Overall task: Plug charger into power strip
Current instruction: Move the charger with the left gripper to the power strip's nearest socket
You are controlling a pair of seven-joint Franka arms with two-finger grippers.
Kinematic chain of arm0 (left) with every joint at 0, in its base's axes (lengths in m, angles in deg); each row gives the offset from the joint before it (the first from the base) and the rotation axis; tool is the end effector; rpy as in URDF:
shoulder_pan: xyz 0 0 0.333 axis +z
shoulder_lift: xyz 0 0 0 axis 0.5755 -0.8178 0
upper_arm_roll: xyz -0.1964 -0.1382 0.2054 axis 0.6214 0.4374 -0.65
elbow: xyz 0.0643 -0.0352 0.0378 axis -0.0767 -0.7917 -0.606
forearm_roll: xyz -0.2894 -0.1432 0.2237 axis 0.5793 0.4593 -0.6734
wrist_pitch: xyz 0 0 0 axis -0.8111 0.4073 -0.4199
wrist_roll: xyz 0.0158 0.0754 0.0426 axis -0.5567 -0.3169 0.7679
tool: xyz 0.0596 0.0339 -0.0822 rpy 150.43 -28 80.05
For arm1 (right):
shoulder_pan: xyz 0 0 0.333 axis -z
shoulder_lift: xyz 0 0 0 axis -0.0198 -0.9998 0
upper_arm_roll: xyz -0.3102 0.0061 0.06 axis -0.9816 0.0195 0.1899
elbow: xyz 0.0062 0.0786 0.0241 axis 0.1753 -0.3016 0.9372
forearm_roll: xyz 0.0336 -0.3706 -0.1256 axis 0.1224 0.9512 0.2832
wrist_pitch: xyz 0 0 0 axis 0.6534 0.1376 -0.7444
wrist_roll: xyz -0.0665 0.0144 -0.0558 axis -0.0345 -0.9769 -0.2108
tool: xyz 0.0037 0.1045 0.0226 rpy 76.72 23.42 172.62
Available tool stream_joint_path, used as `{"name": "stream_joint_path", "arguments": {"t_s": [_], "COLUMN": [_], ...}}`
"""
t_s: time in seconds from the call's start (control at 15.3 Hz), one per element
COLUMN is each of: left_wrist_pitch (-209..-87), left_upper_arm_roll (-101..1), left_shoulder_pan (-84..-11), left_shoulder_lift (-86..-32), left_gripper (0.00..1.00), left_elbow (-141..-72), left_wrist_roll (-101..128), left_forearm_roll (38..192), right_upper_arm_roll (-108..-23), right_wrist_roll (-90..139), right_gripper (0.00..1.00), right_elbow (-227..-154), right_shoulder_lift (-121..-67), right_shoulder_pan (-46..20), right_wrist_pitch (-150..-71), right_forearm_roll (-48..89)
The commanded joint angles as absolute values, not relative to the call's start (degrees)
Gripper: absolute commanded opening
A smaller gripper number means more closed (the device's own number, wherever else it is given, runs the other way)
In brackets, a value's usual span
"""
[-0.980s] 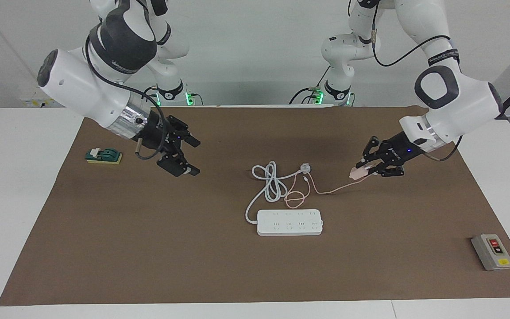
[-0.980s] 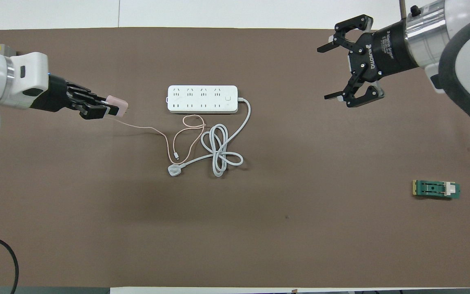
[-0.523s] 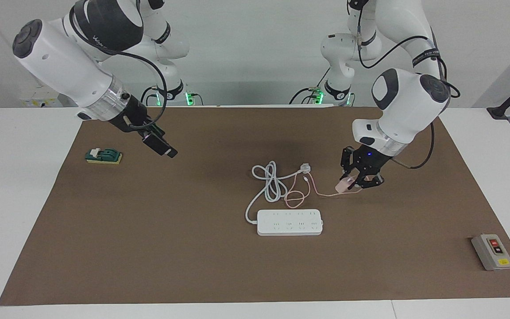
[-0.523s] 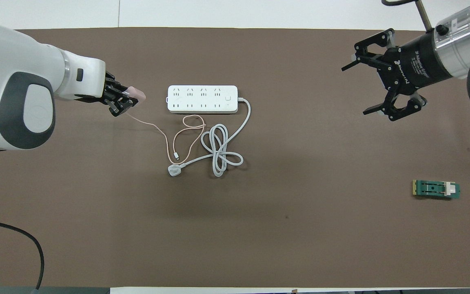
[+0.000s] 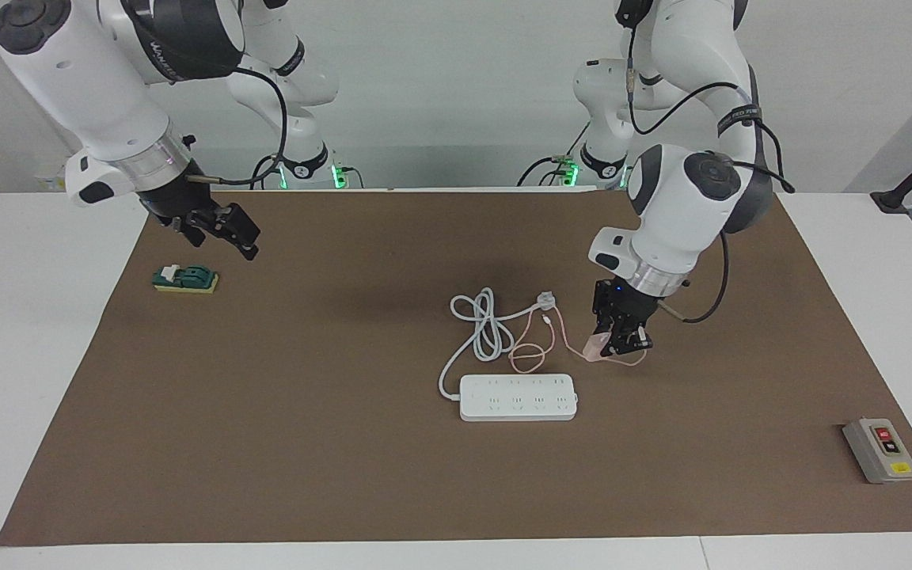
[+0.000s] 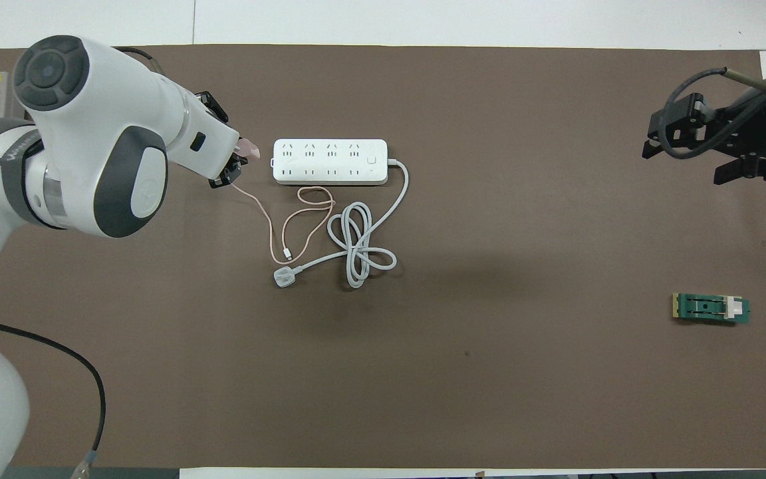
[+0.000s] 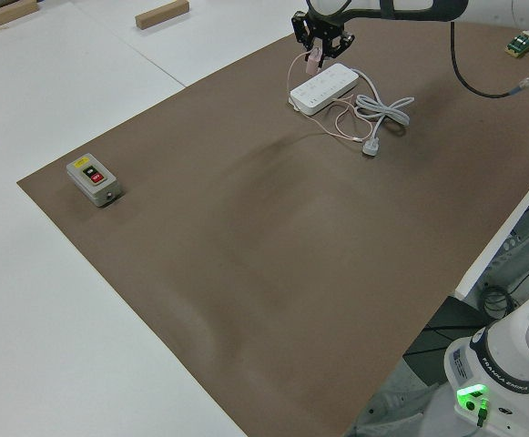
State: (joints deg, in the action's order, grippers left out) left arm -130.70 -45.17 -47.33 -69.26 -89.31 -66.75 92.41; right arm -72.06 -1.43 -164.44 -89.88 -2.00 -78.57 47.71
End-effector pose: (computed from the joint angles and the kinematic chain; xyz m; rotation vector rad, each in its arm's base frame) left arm 0.6367 -0.2221 0.4434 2.3295 -2.0566 0.2739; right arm 0.6036 0.0221 0.6129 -3.0533 0.4337 0.0897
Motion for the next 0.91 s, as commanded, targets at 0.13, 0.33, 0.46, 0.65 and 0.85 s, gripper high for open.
{"name": "stream_joint_path", "arguments": {"t_s": [0.13,0.33,0.46,0.65,0.85], "left_wrist_pitch": [-131.18,-131.79,-132.06,-132.23,-136.26], "left_upper_arm_roll": [-45.69,-45.69,-45.69,-45.77,-45.69], "left_shoulder_pan": [-49.55,-50.6,-50.96,-51.49,-51.57], "left_shoulder_lift": [-74.14,-75.65,-75.74,-75.74,-75.65], "left_gripper": [0.0,0.0,0.0,0.0,0.0], "left_elbow": [-85.56,-84.85,-85.21,-85.56,-88.45], "left_wrist_roll": [-68.27,-68.18,-68.09,-68.18,-68.61], "left_forearm_roll": [89.58,89.23,89.23,87.92,86.24], "right_upper_arm_roll": [-71.6,-71.6,-71.6,-71.6,-71.52], "right_wrist_roll": [11.9,15.08,15.97,18.94,19.66], "right_gripper": [1.0,1.0,1.0,1.0,1.0], "right_elbow": [-165.47,-165.74,-165.83,-167.32,-167.32], "right_shoulder_lift": [-87.41,-87.05,-86.88,-86.09,-86.09], "right_shoulder_pan": [0.27,0.89,1.06,2.47,3.08], "right_wrist_pitch": [-77.94,-77.94,-77.86,-77.51,-77.51], "right_forearm_roll": [51.08,51.17,51.17,51.17,51.17]}}
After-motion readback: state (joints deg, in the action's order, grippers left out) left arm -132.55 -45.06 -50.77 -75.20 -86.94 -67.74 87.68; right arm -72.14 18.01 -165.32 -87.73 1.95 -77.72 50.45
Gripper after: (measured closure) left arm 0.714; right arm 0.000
